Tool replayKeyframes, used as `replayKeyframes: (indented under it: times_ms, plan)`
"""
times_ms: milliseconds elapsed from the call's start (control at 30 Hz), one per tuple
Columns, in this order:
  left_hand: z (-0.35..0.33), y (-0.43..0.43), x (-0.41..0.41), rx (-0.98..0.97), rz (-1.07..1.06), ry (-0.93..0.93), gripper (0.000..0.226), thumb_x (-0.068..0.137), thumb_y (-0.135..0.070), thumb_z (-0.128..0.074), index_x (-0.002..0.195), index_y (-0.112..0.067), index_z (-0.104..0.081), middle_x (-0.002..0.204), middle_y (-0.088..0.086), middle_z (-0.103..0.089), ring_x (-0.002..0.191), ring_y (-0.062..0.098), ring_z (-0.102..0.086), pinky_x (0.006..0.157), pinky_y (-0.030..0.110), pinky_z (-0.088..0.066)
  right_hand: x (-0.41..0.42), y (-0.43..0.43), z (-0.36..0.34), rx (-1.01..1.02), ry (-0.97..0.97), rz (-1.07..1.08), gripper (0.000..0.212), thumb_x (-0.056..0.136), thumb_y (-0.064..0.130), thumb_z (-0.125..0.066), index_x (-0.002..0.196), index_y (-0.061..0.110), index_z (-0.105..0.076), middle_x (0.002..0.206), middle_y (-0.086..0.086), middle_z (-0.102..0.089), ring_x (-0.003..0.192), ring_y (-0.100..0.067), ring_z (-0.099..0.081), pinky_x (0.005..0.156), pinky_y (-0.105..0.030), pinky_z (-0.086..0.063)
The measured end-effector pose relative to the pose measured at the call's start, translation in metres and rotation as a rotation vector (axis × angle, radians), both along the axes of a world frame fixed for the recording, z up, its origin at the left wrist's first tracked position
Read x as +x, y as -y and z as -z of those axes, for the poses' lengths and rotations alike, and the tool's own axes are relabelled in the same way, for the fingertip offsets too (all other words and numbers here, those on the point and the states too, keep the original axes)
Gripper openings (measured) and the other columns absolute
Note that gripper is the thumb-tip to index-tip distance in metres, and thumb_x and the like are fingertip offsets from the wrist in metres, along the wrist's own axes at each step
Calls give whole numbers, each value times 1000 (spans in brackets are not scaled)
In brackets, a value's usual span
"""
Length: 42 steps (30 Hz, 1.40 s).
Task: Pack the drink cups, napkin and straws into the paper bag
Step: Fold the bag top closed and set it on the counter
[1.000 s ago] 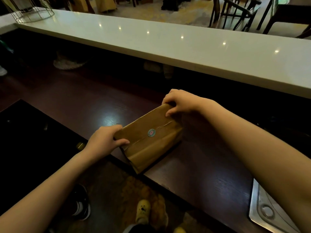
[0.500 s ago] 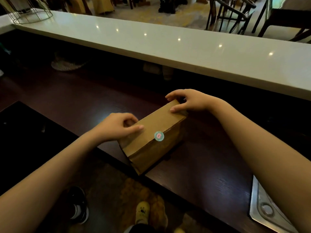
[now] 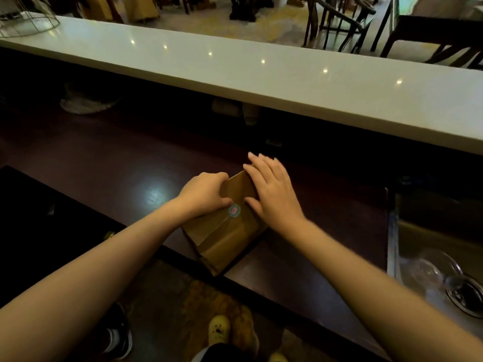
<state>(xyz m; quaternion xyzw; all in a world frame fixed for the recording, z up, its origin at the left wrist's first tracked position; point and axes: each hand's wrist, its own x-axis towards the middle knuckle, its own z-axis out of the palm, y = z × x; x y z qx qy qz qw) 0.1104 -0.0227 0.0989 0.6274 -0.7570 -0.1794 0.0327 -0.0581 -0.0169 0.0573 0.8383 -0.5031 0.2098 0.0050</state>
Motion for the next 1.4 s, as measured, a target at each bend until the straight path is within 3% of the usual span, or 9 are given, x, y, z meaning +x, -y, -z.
replayKeyframes:
  times_ms: [133,367,533,700,800,933,1033,1233,1400]
  plan:
    - [3,2,2,-3,-71,-19,34,75,-35,-66,101,-14,-60,97,6,-68,91,27,-63,77,40,-53,24,-60,35,63,318,137,39,86,23,-52,123,10,-58,112,-7,-59,106,-20,-50,87,-39,-51]
    - [3,-3,-12,-55,-272,-61,24,75,-28,-65,89,-9,-63,89,8,-68,86,29,-62,65,30,-43,65,-77,24,398,407,337,48,97,33,-37,143,18,-36,123,-1,-47,114,-18,-39,97,-32,-40]
    - [0,-7,-28,206,-553,-560,23,82,-17,-60,63,-9,-50,67,8,-56,61,22,-59,55,35,-57,40,-42,-10,771,462,427,54,96,47,-29,135,17,-49,131,-8,-42,123,-26,-33,104,-40,-30]
    - [-13,-10,-27,513,-543,-822,30,95,-23,-42,98,1,-60,94,21,-68,79,29,-68,66,31,-59,12,-16,-36,1075,213,298,77,79,68,-44,134,14,-50,144,-15,-34,134,-34,-26,107,-49,-34]
    - [-16,-6,-11,405,-346,-562,28,91,-11,-42,114,-2,-56,109,19,-66,85,27,-67,72,34,-59,22,-11,-44,1076,70,282,69,81,58,-51,130,9,-48,141,-17,-33,131,-35,-27,105,-47,-36]
    - [-20,16,7,-291,360,136,55,78,-19,-42,133,-16,-44,142,9,-45,134,30,-37,112,42,-28,35,-10,-49,953,53,358,43,87,32,-51,120,5,-53,137,-16,-38,125,-36,-34,104,-45,-37]
    - [-31,46,-7,17,776,353,48,80,-17,-56,126,-28,-53,142,-5,-47,140,15,-27,117,35,-6,34,-7,-53,939,-41,326,41,88,20,-48,126,4,-49,136,-16,-39,126,-36,-35,104,-46,-37]
    - [-15,78,-35,40,957,535,28,82,-27,-56,108,-32,-64,100,-5,-71,93,18,-62,78,42,-52,28,7,-45,909,-33,379,29,86,12,-50,114,5,-56,76,-5,-43,87,-25,-46,77,-37,-43]
    - [0,83,-24,-10,928,418,29,77,-26,-49,98,-24,-68,93,1,-72,87,22,-64,76,43,-52,34,8,-42,743,-26,417,27,90,11,-48,114,7,-58,111,-14,-62,101,-31,-60,83,-41,-50]
